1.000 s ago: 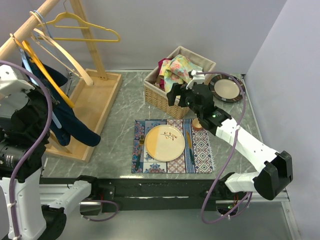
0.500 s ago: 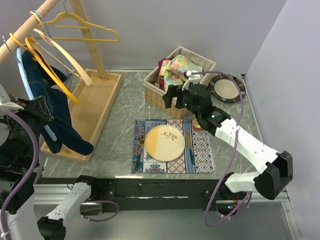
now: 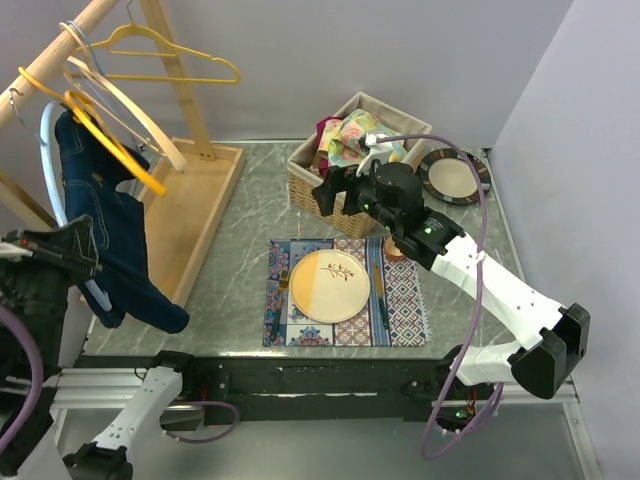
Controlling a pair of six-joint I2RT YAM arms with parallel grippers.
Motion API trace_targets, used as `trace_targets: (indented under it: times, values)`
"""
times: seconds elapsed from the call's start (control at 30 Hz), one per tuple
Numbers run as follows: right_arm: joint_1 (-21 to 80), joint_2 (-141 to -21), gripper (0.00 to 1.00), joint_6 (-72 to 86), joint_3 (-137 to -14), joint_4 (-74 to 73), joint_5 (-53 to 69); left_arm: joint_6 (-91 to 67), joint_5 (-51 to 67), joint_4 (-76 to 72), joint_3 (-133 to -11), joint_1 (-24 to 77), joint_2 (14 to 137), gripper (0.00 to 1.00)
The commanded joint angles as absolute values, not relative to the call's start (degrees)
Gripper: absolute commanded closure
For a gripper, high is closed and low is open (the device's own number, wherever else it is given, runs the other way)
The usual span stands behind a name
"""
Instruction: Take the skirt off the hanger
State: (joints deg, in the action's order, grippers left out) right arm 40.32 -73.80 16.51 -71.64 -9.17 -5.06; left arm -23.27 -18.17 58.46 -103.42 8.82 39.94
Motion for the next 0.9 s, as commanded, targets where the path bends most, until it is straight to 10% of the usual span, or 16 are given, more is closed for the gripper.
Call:
trace_targets:
  times: [0.0, 0.87]
  values:
    - [42.53, -73.30, 0.00, 15.56, -75.58, -10.46, -4.31, -22.85, -10.99, 47.47, -105.47, 8.88, 36.30, 0.99]
    - [45.79, -66.89, 0.00, 18.72, -74.27, -10.19, 4.49, -32.95, 2.20, 56.50, -109.06, 8.88, 27.94, 0.99]
